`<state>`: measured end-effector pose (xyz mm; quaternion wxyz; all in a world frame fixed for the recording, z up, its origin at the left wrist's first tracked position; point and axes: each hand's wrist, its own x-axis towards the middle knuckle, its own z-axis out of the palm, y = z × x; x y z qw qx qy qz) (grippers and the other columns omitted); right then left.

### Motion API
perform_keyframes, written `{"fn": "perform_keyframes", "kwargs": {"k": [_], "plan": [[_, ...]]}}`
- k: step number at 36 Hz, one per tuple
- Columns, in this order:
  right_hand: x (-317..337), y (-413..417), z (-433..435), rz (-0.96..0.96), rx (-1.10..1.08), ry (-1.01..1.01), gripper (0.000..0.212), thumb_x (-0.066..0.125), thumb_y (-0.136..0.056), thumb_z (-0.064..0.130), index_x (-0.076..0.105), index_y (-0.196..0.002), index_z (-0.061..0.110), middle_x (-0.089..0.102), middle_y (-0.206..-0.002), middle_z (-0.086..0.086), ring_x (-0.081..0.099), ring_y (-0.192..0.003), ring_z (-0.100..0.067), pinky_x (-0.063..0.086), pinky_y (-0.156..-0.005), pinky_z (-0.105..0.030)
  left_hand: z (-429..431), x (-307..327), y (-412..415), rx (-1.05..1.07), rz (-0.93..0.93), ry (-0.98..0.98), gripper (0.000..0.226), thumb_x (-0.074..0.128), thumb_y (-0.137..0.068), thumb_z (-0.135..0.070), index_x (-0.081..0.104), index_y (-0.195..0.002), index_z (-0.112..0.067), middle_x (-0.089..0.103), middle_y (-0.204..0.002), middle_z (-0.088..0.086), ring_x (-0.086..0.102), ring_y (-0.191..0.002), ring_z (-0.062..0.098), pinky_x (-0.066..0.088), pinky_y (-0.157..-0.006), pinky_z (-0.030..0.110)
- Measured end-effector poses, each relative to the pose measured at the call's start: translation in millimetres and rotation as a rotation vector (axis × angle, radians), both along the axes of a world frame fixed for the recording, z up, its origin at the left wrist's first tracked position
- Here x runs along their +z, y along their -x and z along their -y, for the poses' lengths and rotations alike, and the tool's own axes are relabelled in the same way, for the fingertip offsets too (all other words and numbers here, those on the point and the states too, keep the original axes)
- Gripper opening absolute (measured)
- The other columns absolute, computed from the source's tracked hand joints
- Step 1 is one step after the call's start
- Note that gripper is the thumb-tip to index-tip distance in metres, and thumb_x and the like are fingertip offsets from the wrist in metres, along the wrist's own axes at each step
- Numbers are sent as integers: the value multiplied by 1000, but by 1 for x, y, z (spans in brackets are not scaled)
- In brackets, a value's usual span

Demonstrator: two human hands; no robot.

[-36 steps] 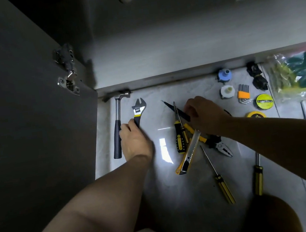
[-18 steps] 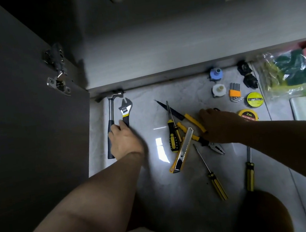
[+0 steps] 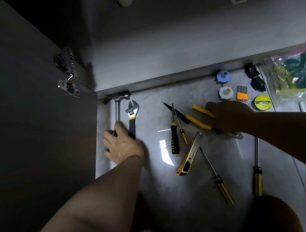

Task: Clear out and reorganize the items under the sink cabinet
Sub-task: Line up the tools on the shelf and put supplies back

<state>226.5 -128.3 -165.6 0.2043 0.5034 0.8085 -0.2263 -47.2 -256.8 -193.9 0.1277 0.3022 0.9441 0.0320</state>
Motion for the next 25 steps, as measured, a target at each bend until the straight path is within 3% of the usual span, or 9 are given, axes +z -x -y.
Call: {"fn": "perform_keyframes", "kwargs": {"k": [3,7,9,13,18,22,25], "plan": [[4,-5,-6,-18,-60,-70,23,52,-96,39,46,-110,22,56,-86,-4,54,-72,-28,45,-62,-36,1,-2,15,99,118,69,79,64,-83,-12,29,-149,-39,40,-138,11,39,-128,34,46,-97,51],[10,-5,-12,-55,-71,-184,23,50,-98,40,52,-115,24,64,-103,-11,64,-95,-36,51,-73,-39,5,-6,24,89,124,68,59,52,-88,-11,43,-140,-36,46,-128,13,44,-118,36,46,-85,45],[15,0,-13,-108,-66,-159,20,49,-98,39,54,-112,25,65,-102,-9,63,-98,-36,53,-78,-43,5,-8,25,92,107,78,59,49,-91,-12,43,-142,-39,47,-126,12,45,-117,34,43,-80,42],[23,15,-11,-192,-27,-86,21,48,-99,37,56,-115,25,62,-102,-6,62,-96,-32,53,-81,-46,9,-10,29,81,113,70,64,47,-94,-13,37,-150,-42,46,-128,10,43,-120,32,45,-85,42],[28,38,-4,-273,84,7,23,49,-97,30,61,-117,31,50,-94,3,56,-87,-21,49,-80,-40,12,-10,30,32,105,69,66,49,-95,-15,32,-152,-41,44,-128,8,41,-123,31,45,-83,41],[32,60,1,-162,303,-79,30,46,-97,40,60,-124,42,53,-106,4,55,-107,-23,36,-96,-43,13,-9,29,8,83,72,65,50,-95,-15,32,-154,-37,44,-130,9,41,-123,32,45,-89,42],[35,81,4,-135,424,-119,30,48,-96,43,60,-123,46,56,-115,4,53,-114,-23,26,-109,-47,12,-4,20,4,-23,45,50,53,-93,-23,44,-143,-29,48,-126,12,45,-119,34,41,-95,45]]}}
